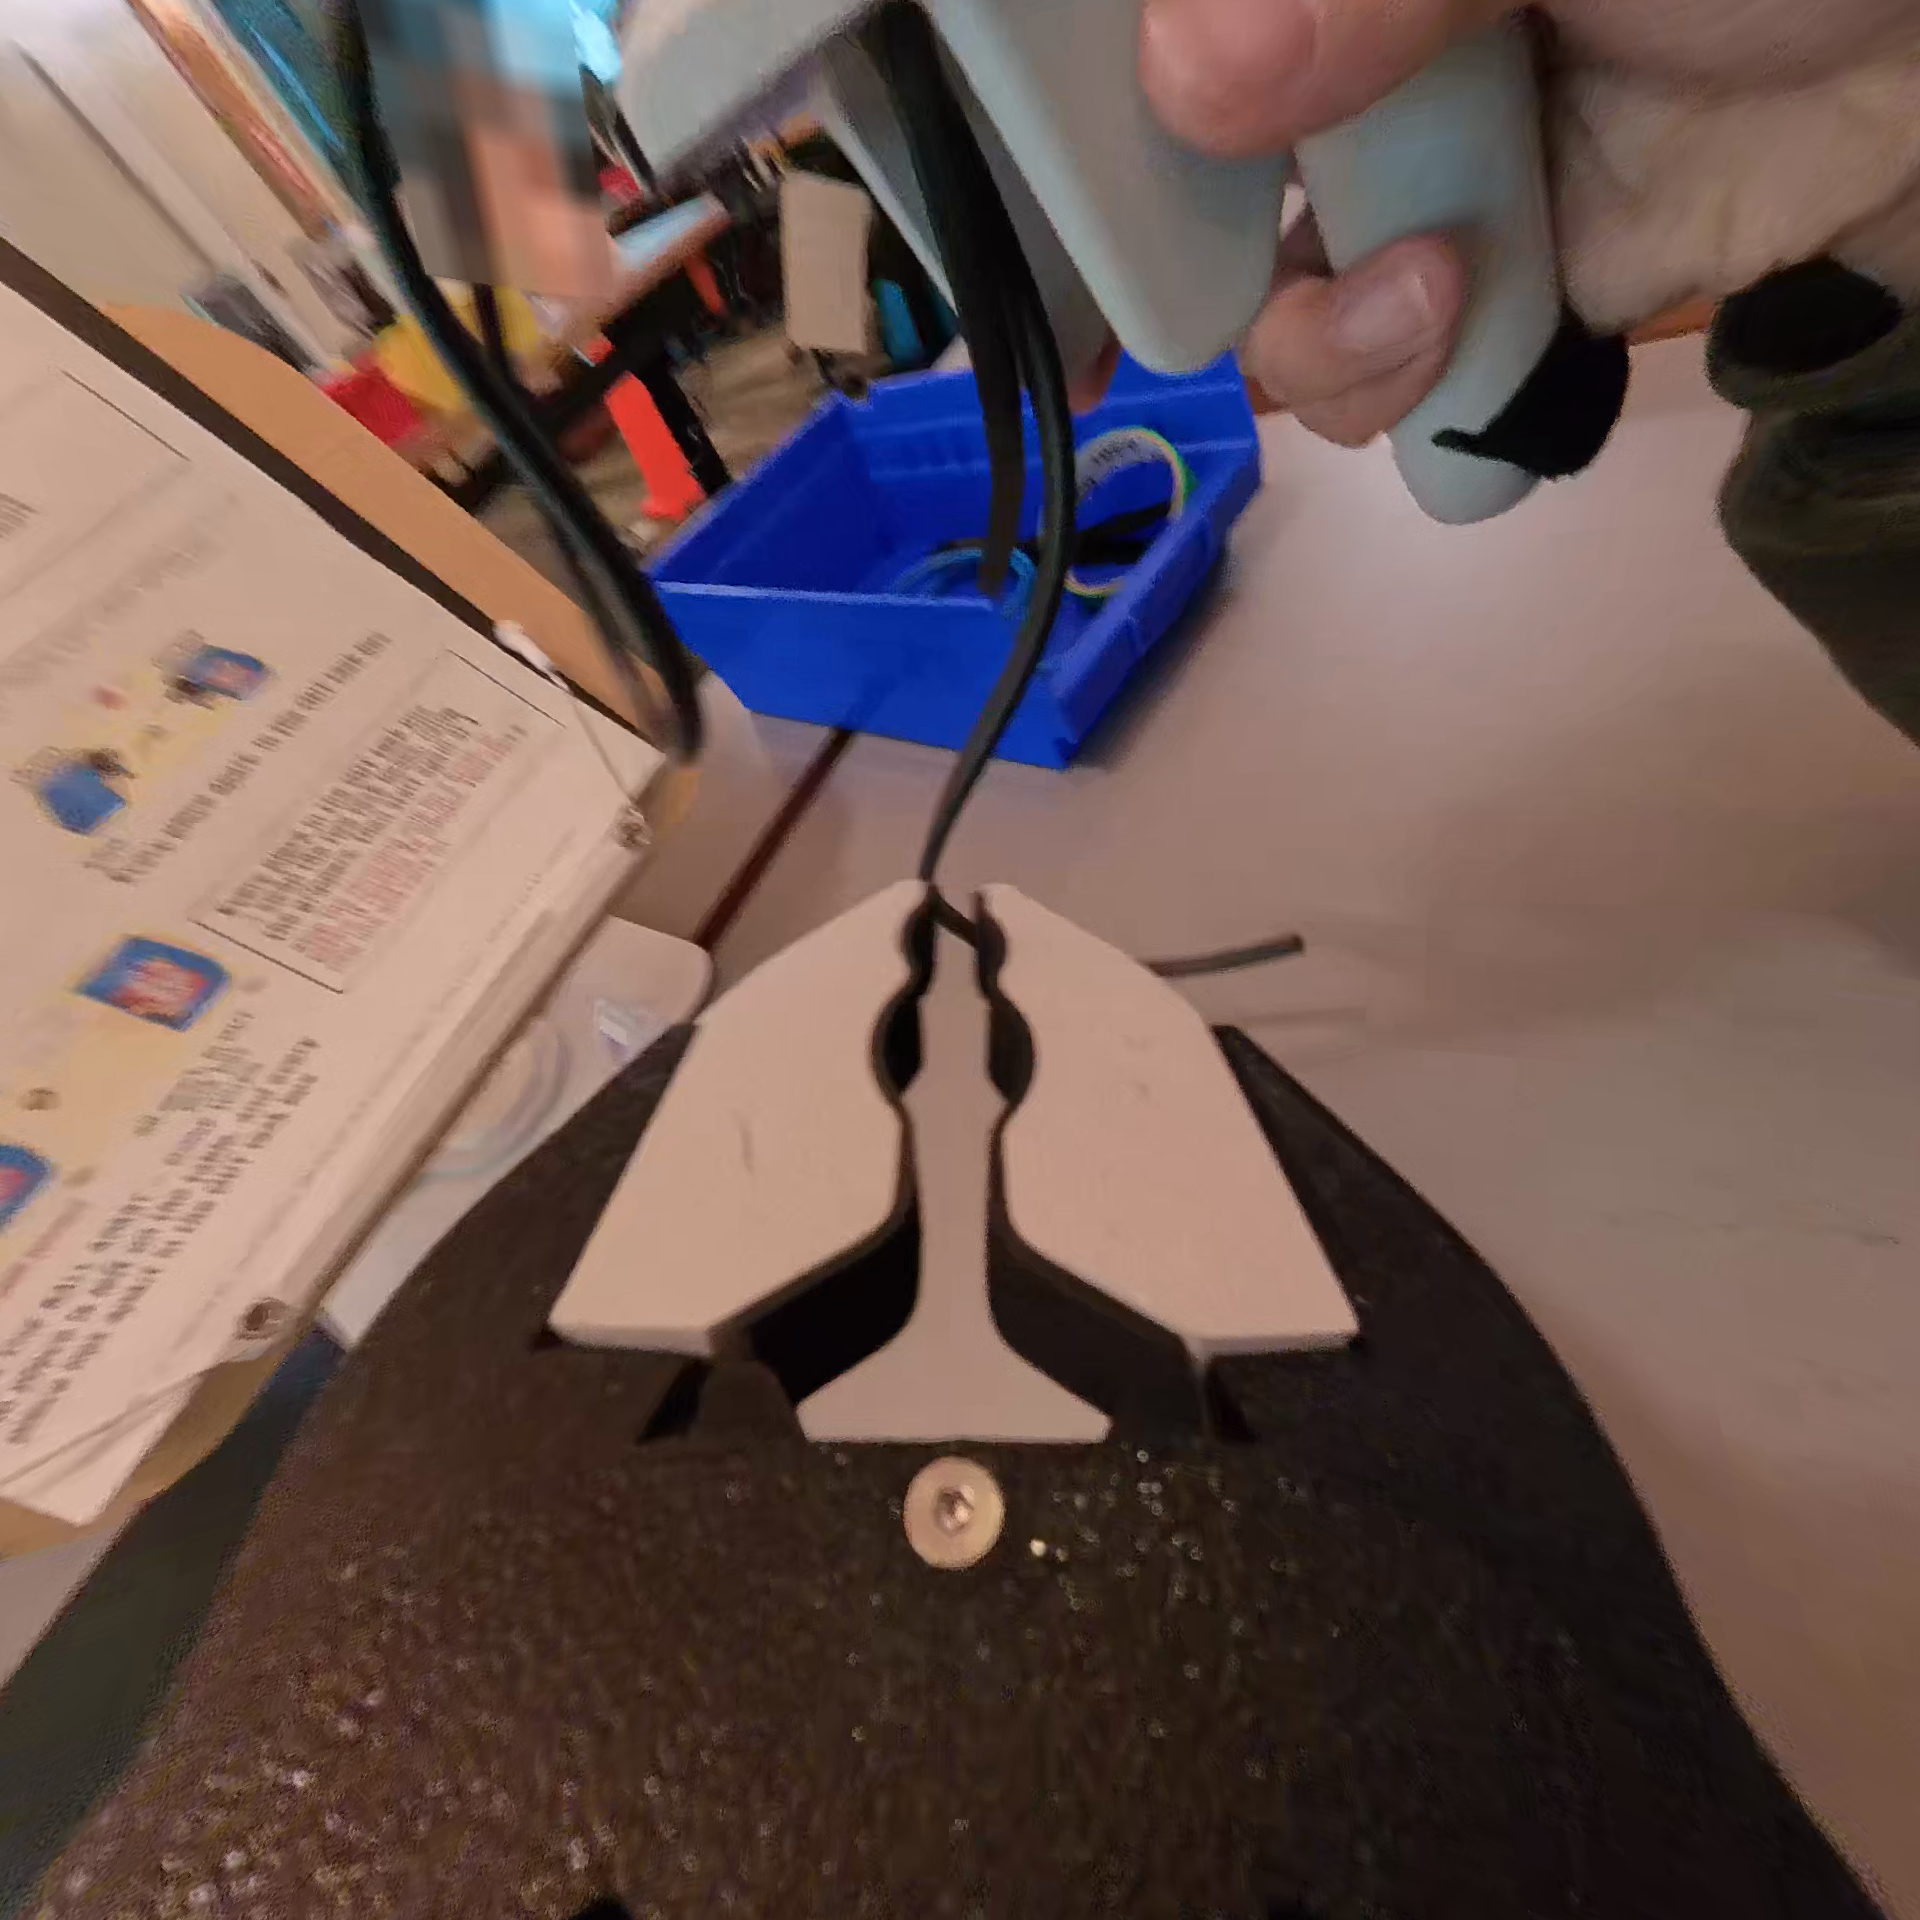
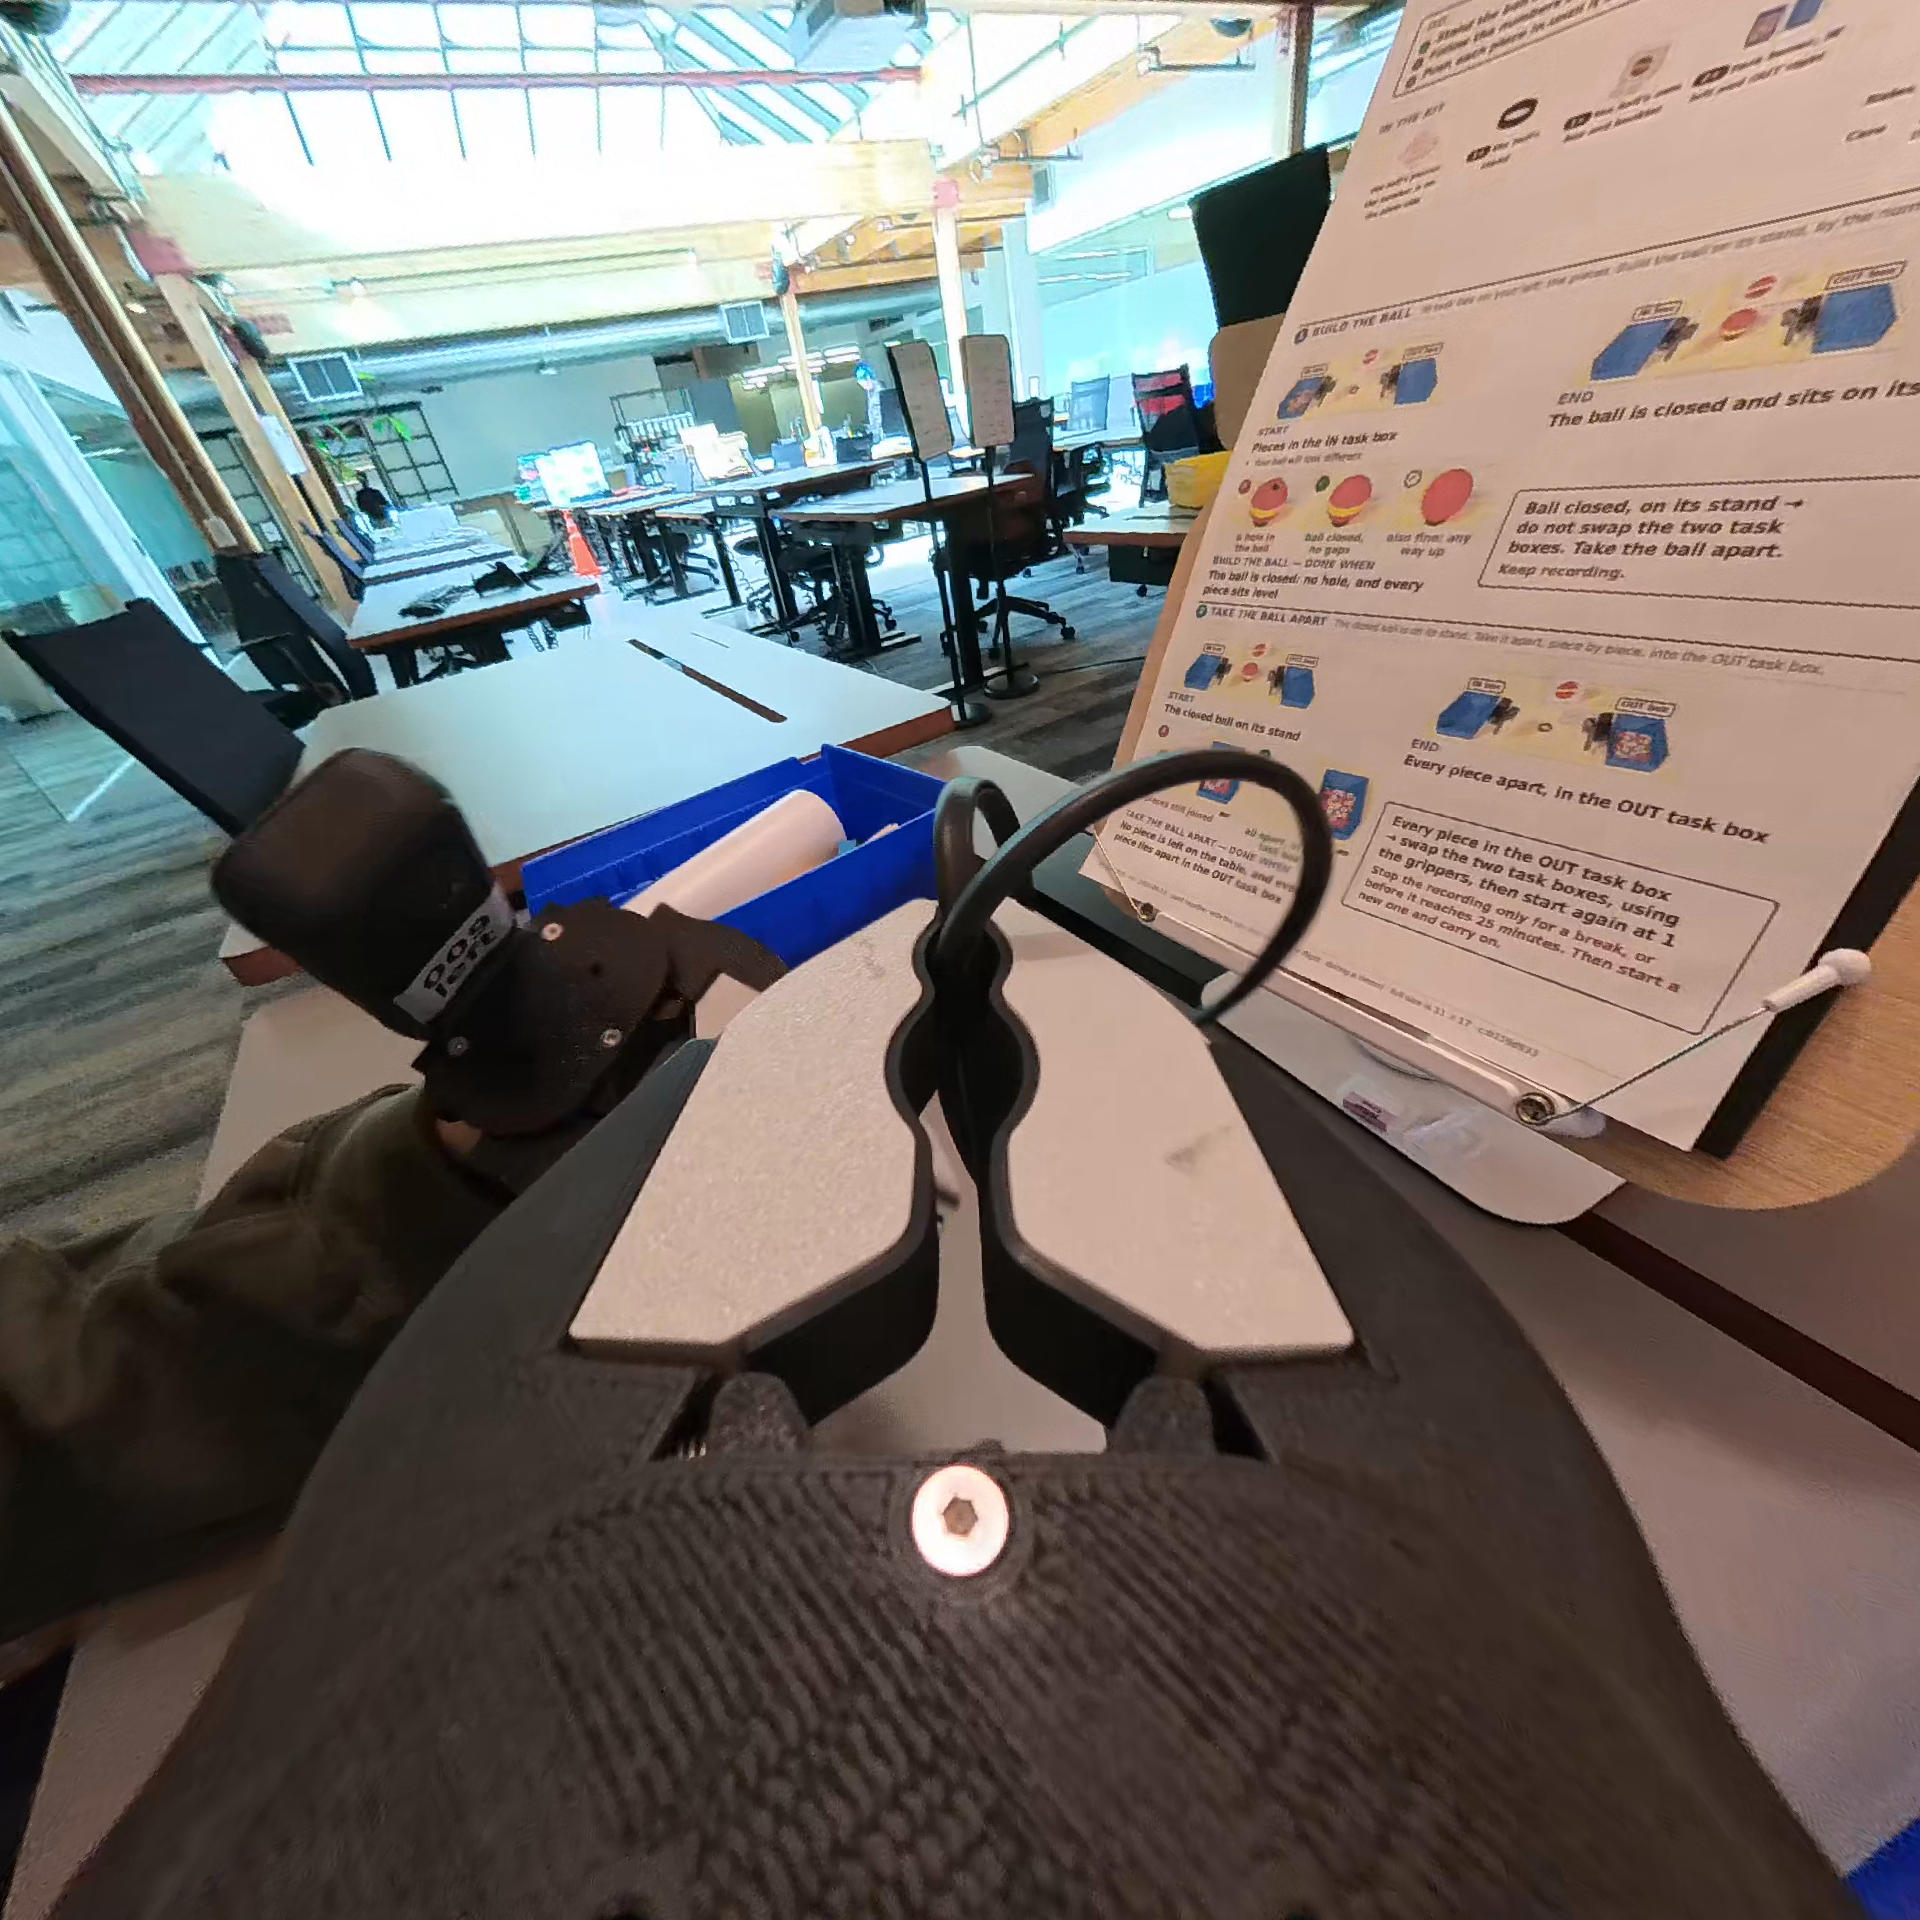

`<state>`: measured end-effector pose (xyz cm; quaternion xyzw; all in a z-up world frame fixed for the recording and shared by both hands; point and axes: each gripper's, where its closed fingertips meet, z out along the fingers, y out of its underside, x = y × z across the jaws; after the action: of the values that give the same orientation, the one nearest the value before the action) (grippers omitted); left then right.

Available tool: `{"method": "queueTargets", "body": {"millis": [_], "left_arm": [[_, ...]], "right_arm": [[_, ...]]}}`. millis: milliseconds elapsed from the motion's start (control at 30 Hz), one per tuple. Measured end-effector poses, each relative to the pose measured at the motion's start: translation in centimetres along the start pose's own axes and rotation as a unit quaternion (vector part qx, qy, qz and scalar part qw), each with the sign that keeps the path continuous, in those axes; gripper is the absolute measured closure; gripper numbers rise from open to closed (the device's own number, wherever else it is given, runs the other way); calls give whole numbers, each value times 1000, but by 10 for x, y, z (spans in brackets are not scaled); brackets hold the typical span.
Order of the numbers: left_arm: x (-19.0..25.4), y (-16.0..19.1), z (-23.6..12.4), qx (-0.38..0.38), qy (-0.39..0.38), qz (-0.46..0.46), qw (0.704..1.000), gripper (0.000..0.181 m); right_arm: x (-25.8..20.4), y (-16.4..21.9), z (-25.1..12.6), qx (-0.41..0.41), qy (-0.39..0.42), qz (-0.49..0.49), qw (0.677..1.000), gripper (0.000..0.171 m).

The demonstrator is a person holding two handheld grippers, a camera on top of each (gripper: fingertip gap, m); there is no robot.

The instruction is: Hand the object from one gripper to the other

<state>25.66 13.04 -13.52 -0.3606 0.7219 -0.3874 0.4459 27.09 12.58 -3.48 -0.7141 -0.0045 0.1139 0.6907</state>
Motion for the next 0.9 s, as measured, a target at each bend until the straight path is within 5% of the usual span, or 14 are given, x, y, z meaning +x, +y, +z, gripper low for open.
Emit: {"method": "queueTargets", "body": {"millis": [33,233,367,900], "left_arm": [[-4,-5,-1,16,-23,14,1000,153],[-25,-4,12,-9,-144,27,989,79],[-54,-9,-3,8,-240,39,970,72],[-45,1,-8,7,-159,75,984,137]], "right_arm": [[1,0,1,0,3,-1,1000,167],[-11,2,9,0,-22,7,1000,168],[-22,9,14,-24,-44,2,999,168],[-57,52,9,-157,-151,-11,976,167]]}}
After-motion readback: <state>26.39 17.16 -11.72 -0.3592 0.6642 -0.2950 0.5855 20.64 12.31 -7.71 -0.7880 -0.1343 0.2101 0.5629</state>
